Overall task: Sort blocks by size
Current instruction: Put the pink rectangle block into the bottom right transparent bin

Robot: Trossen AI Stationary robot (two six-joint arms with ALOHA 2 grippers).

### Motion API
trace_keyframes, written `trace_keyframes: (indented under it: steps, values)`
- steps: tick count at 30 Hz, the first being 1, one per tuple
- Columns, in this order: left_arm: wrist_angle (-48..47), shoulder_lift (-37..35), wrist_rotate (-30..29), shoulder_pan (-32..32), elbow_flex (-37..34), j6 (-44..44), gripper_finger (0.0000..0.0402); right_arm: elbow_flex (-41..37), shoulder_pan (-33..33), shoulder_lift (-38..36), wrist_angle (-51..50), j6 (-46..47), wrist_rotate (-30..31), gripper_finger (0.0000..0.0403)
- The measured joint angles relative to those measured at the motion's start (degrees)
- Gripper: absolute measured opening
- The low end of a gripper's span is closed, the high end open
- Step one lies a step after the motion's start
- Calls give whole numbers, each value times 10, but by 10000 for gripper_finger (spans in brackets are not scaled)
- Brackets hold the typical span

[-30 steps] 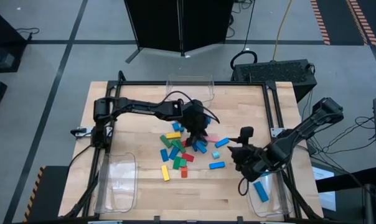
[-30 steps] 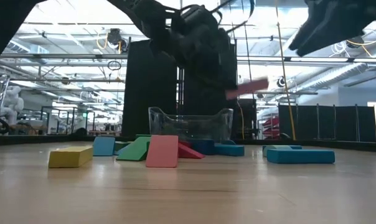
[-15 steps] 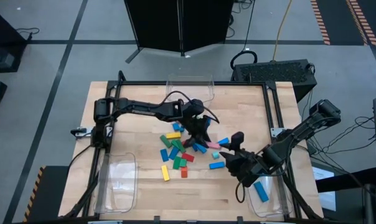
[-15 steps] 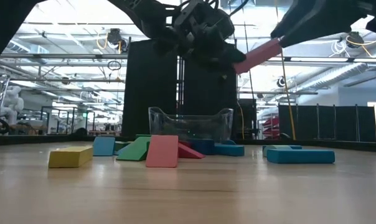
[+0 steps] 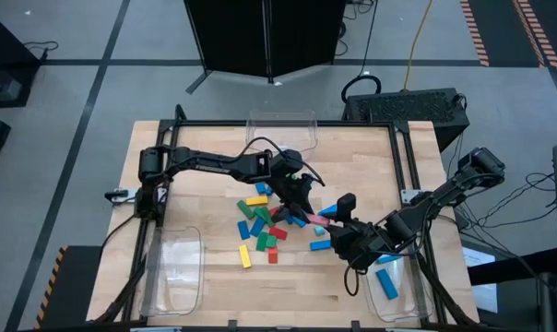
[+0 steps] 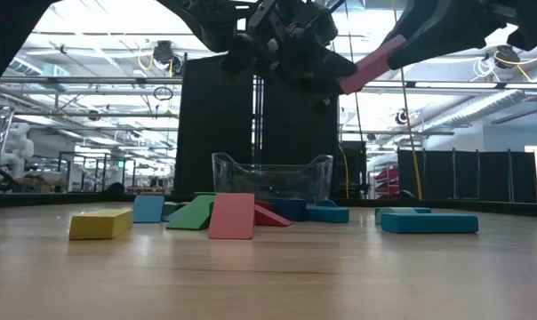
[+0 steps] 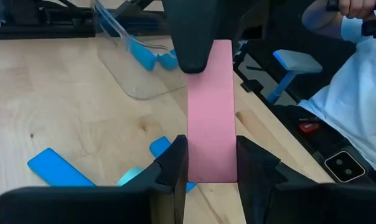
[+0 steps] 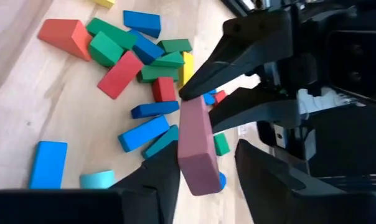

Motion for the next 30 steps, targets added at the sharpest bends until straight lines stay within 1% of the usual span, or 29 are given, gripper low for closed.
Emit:
trace_keyframes:
  steps: [3,6,9,15,18,23,27,30]
  values:
    - [0,0,0,0,0,0,98,0,-4,0,0,-1,-15,106]
    - [-2,0,3,0,0,-1,98,0,-4,0,0,-8,-16,75]
    - [-4,0,4,0,0,-10,98,0,-4,0,0,-18,-17,56]
    - [-4,0,6,0,0,-30,100,0,-4,0,3,-20,-18,55]
    - [-4,0,6,0,0,-30,112,0,-4,-1,3,-13,-18,54]
    - [-4,0,-3,15,2,-24,137,0,-5,-22,-11,32,-19,54]
    - [-18,0,-12,28,1,-24,142,0,-4,-56,-53,78,-20,52]
    - [-21,-2,-22,35,1,-26,142,0,-4,-83,-92,119,-46,51]
